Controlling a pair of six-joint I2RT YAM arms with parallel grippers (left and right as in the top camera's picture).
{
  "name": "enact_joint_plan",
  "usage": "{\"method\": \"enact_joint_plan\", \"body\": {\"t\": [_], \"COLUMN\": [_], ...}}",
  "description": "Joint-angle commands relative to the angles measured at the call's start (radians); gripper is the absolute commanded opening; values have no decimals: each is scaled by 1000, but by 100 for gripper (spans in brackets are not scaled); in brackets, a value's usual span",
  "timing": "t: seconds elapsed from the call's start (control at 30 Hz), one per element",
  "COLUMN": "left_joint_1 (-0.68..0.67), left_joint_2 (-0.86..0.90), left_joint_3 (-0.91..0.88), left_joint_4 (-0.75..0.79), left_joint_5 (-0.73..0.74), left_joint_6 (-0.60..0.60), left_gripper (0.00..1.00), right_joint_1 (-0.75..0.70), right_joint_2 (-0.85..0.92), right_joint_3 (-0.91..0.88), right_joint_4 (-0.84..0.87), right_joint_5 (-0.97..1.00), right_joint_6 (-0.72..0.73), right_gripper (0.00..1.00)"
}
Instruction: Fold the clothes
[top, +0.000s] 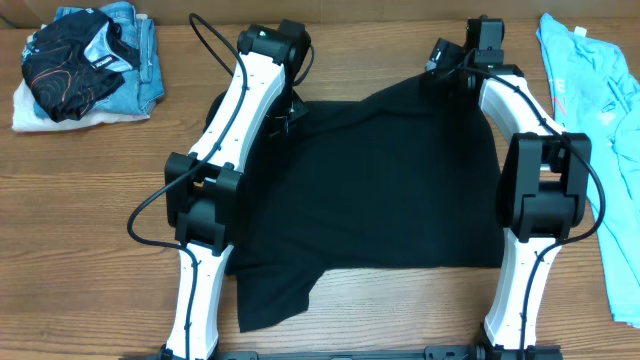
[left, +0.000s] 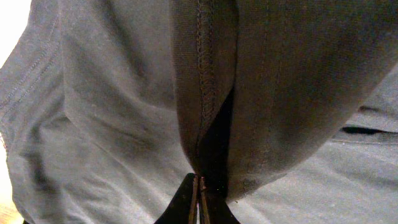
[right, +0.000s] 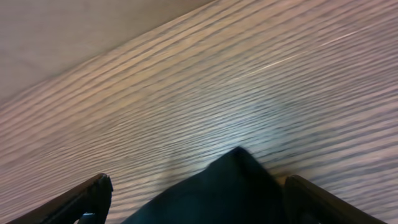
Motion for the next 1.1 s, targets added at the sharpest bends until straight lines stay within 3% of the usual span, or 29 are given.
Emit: {"method": "enact_joint_plan", "body": {"t": [0.0, 0.9, 0.97, 1.07], "left_joint_1": [-3, -3, -3, -3], "left_joint_2": [-34, -34, -34, -34], "left_joint_3": [-3, -3, -3, -3], "left_joint_4": [0, 20, 20, 21], "left_joint_5": [6, 47, 46, 46], "left_joint_6": [-10, -5, -1, 2], "left_gripper": [5, 5, 5, 5], "right_joint_1": [-3, -3, -3, -3], "right_joint_2": [40, 79, 82, 83], "right_joint_3": [27, 27, 27, 27], "right_joint_4": [3, 10, 11, 11], "right_joint_5": [87, 93, 93, 99], "right_joint_6": [-18, -37, -37, -36], "right_gripper": [92, 83, 76, 56]}}
